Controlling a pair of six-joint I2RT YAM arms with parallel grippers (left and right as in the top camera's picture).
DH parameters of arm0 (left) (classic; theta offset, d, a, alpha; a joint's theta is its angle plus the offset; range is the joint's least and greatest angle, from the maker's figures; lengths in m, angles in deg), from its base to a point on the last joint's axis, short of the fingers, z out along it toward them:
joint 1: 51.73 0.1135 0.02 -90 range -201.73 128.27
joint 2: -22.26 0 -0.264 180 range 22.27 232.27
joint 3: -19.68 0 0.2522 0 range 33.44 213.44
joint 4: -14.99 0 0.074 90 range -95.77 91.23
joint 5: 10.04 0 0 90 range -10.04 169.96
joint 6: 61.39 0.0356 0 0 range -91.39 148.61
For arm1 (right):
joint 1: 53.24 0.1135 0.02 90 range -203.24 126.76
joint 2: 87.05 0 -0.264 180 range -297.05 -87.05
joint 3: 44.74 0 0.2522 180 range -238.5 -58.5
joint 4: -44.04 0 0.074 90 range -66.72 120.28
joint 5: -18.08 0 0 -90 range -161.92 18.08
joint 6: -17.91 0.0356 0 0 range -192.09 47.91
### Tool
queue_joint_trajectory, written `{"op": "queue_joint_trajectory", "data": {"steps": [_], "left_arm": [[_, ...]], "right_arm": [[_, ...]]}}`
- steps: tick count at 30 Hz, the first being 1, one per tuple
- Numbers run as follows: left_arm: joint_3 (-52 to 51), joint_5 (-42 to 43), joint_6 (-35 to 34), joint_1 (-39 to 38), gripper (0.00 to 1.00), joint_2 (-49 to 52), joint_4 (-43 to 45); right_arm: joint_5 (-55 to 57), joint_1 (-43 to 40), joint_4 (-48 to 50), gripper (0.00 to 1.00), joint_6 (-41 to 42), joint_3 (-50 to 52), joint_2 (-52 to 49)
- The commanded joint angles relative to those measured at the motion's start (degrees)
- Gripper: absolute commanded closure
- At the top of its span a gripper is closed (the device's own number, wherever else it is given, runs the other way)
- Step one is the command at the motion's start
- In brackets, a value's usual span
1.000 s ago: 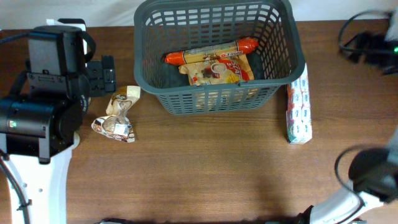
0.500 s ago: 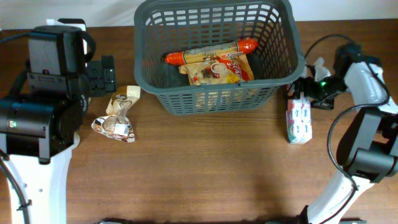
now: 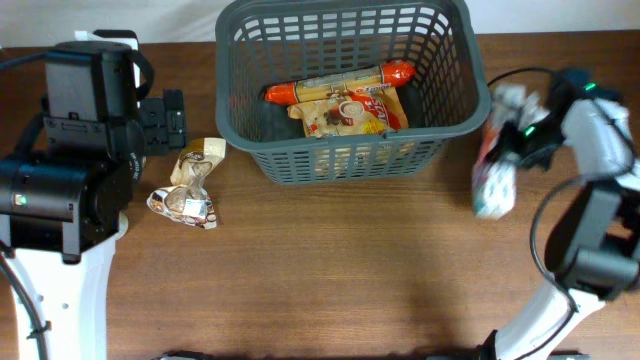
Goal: Pack container
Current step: 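Grasp the stack of tissue packs with the right gripper, then place the tissue packs into the basket and withdraw the right arm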
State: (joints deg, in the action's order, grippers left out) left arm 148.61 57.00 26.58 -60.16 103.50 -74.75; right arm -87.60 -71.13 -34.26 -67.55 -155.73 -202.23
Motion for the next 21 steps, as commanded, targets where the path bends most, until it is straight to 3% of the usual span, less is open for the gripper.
{"op": "queue_joint_trajectory", "data": {"steps": [1, 5, 9, 11, 16, 21], "left_arm": [[-0.17, -0.22, -0.35, 0.35, 0.01, 0.09, 0.07], [-0.17, -0.24, -0.35, 0.35, 0.01, 0.09, 0.09], [-0.17, -0.22, -0.35, 0.35, 0.01, 0.09, 0.07], [-0.17, -0.22, -0.35, 0.35, 0.01, 0.09, 0.07], [-0.17, -0.24, -0.35, 0.35, 0.01, 0.09, 0.09], [-0.17, -0.24, -0.35, 0.35, 0.01, 0.09, 0.07]], "right_arm": [[1.33, -0.02, -1.62, 0.96, 1.75, -17.75, 15.85], [1.03, 5.22, -2.89, 0.96, -0.44, -33.64, 21.92], [-0.15, 18.10, -3.04, 0.96, -17.66, -39.74, 24.50], [-2.71, 30.29, -6.14, 0.96, -38.71, -39.54, 23.65], [-1.46, 40.11, -7.78, 0.96, -64.54, -38.69, 14.91], [1.46, 39.52, -2.03, 0.96, -66.86, -38.69, 1.66]]}}
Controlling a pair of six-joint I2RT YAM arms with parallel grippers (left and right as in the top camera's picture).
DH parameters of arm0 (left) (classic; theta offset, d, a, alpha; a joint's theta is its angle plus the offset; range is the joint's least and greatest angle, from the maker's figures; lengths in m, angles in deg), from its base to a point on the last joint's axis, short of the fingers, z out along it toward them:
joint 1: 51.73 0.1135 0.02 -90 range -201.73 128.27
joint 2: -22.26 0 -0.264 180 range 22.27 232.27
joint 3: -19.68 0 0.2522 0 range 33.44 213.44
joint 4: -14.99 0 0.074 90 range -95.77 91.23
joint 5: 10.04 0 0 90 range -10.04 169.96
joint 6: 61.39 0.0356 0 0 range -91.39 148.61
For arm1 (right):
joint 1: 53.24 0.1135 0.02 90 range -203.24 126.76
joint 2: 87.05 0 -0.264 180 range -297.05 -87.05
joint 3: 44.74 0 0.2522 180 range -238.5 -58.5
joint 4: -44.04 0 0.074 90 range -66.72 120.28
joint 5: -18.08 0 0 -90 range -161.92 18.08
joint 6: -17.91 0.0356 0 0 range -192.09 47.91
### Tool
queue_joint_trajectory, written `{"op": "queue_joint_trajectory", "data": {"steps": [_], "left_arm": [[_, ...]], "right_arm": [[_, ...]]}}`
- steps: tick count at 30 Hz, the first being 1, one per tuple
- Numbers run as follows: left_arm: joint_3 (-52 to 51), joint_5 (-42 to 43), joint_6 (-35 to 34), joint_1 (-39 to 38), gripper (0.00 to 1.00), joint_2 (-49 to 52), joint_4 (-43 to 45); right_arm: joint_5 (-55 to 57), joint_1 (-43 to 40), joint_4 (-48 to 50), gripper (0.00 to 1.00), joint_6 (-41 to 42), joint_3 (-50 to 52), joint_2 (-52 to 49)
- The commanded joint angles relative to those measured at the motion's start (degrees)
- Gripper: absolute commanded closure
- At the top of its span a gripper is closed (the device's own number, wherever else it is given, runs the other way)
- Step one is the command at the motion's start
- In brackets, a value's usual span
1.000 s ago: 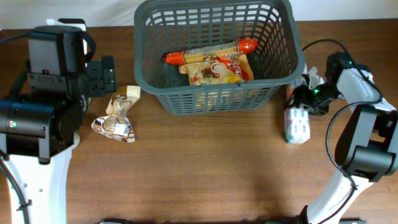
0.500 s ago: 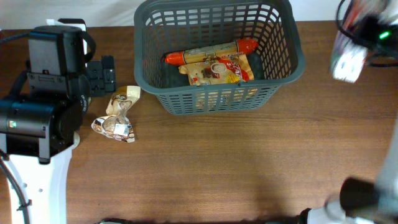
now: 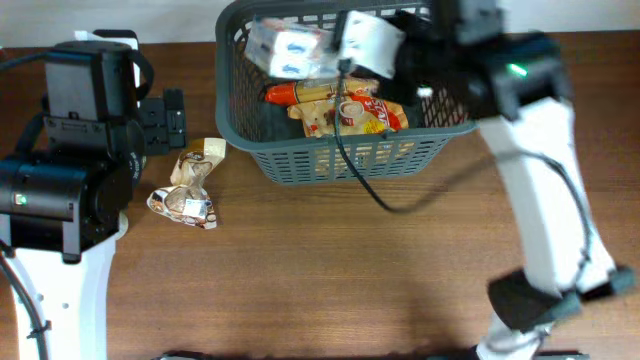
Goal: Pack container
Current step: 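Place the tissue packs into the basket and withdraw the right arm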
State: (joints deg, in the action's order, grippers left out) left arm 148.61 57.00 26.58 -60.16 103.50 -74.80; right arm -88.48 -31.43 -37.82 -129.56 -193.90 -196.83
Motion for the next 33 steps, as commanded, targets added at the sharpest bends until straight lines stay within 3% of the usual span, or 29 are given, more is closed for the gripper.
{"op": "queue_joint_trajectory", "data": {"steps": [1, 10, 17, 18, 19, 24, 28, 33], "left_arm": [[-0.17, -0.24, -0.35, 0.35, 0.01, 0.09, 0.11], [-0.17, -0.24, -0.35, 0.35, 0.01, 0.09, 0.11], [-0.17, -0.22, -0.35, 0.35, 0.01, 0.09, 0.11], [-0.17, -0.24, -0.35, 0.35, 0.01, 0.09, 0.11], [-0.17, -0.24, -0.35, 0.35, 0.01, 0.09, 0.11], [-0.17, -0.22, -0.35, 0.35, 0.01, 0.09, 0.11], [-0.17, -0.22, -0.35, 0.35, 0.01, 0.09, 0.11], [-0.17, -0.24, -0.35, 0.35, 0.01, 0.09, 0.11]], "right_arm": [[4.13, -0.17, 1.81, 0.96, -4.85, -0.52, -5.42], [17.97, -0.17, 10.36, 0.96, 2.75, -0.52, -22.75], [25.83, -1.31, 17.86, 0.93, 5.18, -0.52, -25.20], [25.83, -1.53, 17.79, 0.65, 7.93, -0.52, -25.22], [25.86, -1.60, 17.70, 0.01, 10.12, -0.52, -25.20], [25.83, -1.16, 13.49, 0.01, 20.24, -0.59, -22.71], [25.86, -1.53, 7.58, 0.01, 31.50, -2.43, -14.82], [25.83, -4.15, 2.47, 0.01, 39.04, -7.61, -1.36]]}}
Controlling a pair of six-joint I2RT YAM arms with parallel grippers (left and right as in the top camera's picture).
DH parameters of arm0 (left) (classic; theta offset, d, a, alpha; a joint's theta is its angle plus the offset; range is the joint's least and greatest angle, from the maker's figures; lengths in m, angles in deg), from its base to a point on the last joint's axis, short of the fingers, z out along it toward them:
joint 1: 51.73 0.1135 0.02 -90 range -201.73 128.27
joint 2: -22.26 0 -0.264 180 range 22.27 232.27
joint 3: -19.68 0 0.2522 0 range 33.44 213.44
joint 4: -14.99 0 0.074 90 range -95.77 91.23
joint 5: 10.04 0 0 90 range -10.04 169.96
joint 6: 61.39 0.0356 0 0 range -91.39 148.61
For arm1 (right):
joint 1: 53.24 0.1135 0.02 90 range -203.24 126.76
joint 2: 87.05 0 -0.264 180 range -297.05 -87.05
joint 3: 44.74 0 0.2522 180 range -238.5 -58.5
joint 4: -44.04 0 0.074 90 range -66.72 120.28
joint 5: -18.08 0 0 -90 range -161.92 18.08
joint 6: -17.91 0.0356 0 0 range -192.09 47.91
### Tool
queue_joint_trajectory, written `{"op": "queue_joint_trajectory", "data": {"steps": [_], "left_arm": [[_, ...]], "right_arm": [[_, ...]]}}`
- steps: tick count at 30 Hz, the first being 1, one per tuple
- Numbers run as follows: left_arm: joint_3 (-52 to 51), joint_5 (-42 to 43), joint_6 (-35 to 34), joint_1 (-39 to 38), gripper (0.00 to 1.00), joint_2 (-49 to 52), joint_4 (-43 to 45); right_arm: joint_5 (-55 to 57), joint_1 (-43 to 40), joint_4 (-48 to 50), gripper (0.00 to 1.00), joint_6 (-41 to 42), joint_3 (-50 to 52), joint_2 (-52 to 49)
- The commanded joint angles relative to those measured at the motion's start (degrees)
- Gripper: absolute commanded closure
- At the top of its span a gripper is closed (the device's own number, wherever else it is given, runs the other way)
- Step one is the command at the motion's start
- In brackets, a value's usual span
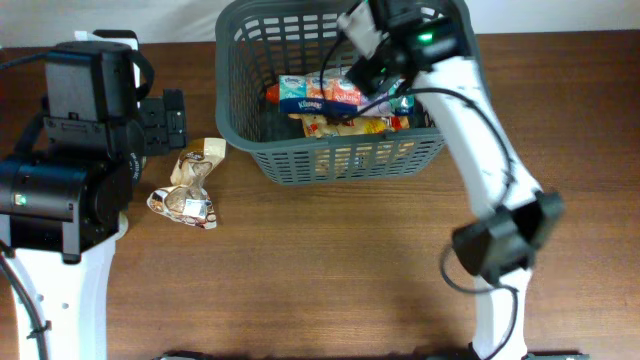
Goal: Pack container
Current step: 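Place the tissue packs into the basket and withdraw the right arm, then grasp the crumpled snack wrapper with the left gripper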
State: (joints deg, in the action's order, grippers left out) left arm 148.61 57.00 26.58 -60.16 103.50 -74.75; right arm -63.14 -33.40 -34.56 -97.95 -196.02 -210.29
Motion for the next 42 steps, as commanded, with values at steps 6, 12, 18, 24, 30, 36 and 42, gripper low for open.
{"op": "queue_joint_trajectory", "data": {"steps": [6, 12, 18, 24, 30, 36, 42], "left_arm": [[-0.17, -0.22, -0.35, 0.35, 0.01, 0.09, 0.07], [-0.17, -0.24, -0.35, 0.35, 0.01, 0.09, 0.07], [-0.17, 2.29, -0.35, 0.35, 0.01, 0.09, 1.29], [-0.17, 2.36, 2.29, 0.37, 0.01, 0.68, 5.99], [-0.17, 4.24, 2.27, 5.79, 0.01, 9.70, 5.07], [-0.15, 22.73, 2.23, 14.71, 0.03, 25.66, 0.98], [-0.15, 22.12, 10.97, 15.98, 0.09, 37.53, -4.00]], "right_arm": [[0.52, -12.48, -4.42, 0.01, 14.01, -6.82, 24.76], [-5.25, -36.02, -15.65, 0.01, 28.04, -6.12, 24.26], [-20.41, -50.73, -22.86, 0.01, 30.03, -5.14, 16.26], [-20.39, -52.09, -24.92, 0.01, 30.01, -5.14, 10.67], [-20.37, -52.06, -25.40, 0.01, 29.99, -5.14, 8.98], [-20.37, -52.06, -25.38, 0.01, 29.99, -5.14, 8.98], [-20.37, -52.06, -25.40, 0.01, 29.99, -5.14, 8.98]]}}
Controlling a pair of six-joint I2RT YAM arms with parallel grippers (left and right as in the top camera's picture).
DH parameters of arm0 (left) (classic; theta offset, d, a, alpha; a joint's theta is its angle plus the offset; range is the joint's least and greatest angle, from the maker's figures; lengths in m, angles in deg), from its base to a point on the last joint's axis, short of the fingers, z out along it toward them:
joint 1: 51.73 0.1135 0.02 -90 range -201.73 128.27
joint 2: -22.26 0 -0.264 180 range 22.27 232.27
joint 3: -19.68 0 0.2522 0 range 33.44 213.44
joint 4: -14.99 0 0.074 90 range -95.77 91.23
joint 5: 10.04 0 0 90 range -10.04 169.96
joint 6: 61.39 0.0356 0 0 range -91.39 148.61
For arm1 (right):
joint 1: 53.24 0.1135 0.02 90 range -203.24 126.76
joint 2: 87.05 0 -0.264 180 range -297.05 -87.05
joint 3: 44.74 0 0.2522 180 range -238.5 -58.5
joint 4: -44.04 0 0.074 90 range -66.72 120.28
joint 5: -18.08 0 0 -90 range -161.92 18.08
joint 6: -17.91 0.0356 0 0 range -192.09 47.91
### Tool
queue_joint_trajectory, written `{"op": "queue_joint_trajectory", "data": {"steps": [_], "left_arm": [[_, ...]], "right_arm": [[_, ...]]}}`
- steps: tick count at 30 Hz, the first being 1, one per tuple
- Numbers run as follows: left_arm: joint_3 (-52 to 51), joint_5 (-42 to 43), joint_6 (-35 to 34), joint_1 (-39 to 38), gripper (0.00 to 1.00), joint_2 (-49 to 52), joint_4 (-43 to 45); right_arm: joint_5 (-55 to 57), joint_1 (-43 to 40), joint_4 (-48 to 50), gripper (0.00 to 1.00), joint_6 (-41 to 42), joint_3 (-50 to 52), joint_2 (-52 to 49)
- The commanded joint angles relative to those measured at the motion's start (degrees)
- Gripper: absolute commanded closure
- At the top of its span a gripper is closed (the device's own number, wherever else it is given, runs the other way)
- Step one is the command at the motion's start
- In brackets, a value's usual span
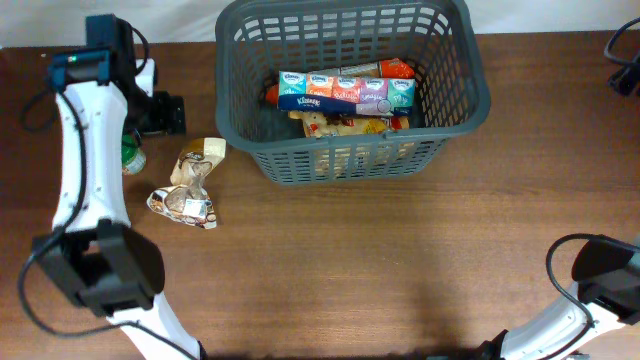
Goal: Pack container
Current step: 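Grasp the crumpled snack wrapper with the left gripper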
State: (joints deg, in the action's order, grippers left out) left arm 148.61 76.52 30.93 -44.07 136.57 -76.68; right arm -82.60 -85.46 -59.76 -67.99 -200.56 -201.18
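The grey plastic basket stands at the back middle of the table. A long multi-colour tissue pack lies across its inside. The pack rests on a snack packet and an orange sausage whose end sticks out at the left. Two crumpled snack wrappers lie on the table left of the basket. My left gripper is just above and left of them, pointing toward the basket; its jaw gap is not readable. My right gripper is out of view.
A small green item sits beside the left arm, left of the wrappers. Part of the right arm shows at the right edge, and its base at the lower right.
The right arm has left the basket and is now at the right edge, its gripper out of view. The tissue pack lies flat across the basket. The left arm stands stretched out, uncovering a green item.
My right gripper held the tissue pack to the right of the basket. Then it held it over the basket's back left. Then the pack was down inside with the gripper still at it. Now the pack lies free in the basket.
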Motion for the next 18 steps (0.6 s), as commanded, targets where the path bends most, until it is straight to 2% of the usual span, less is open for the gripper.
{"op": "queue_joint_trajectory", "data": {"steps": [1, 3, 6, 7, 10, 13, 14, 18], "left_arm": [[-0.15, 2.58, 8.09, -0.15, 0.09, 6.25, -3.06], [-0.15, 1.40, 11.52, -0.68, 0.09, 10.69, -5.51], [-0.17, -5.27, 11.45, -1.55, 0.11, 16.15, -6.19], [-0.17, -6.86, 11.45, -1.66, 0.16, 17.73, -6.12], [-0.17, -6.88, 11.61, -1.66, 0.16, 21.20, -6.23], [-0.22, -5.97, 14.53, -1.95, 0.18, 23.74, -6.54], [-0.22, -5.22, 14.49, -2.03, 0.22, 24.46, -6.32], [-0.24, -1.90, 14.49, -2.05, 0.87, 25.62, -5.51]], "right_arm": [[-0.92, 0.00, -0.17, 0.01, 0.02, -0.59, -0.13], [-0.92, 0.00, -0.20, 0.01, 0.02, -0.59, -0.13], [-0.92, 0.00, -0.17, 0.01, 0.02, -0.59, -0.13], [-0.92, 0.00, -0.20, 0.01, 0.04, -0.59, -0.13], [-0.92, 0.00, -0.20, 0.01, 0.04, -0.59, -0.13], [-0.92, 0.00, -0.17, 0.01, 0.02, -0.59, -0.13], [-0.92, 0.00, -0.17, 0.01, 0.02, -0.59, -0.13], [-0.92, 0.00, -0.17, 0.01, 0.04, -0.59, -0.13]]}}
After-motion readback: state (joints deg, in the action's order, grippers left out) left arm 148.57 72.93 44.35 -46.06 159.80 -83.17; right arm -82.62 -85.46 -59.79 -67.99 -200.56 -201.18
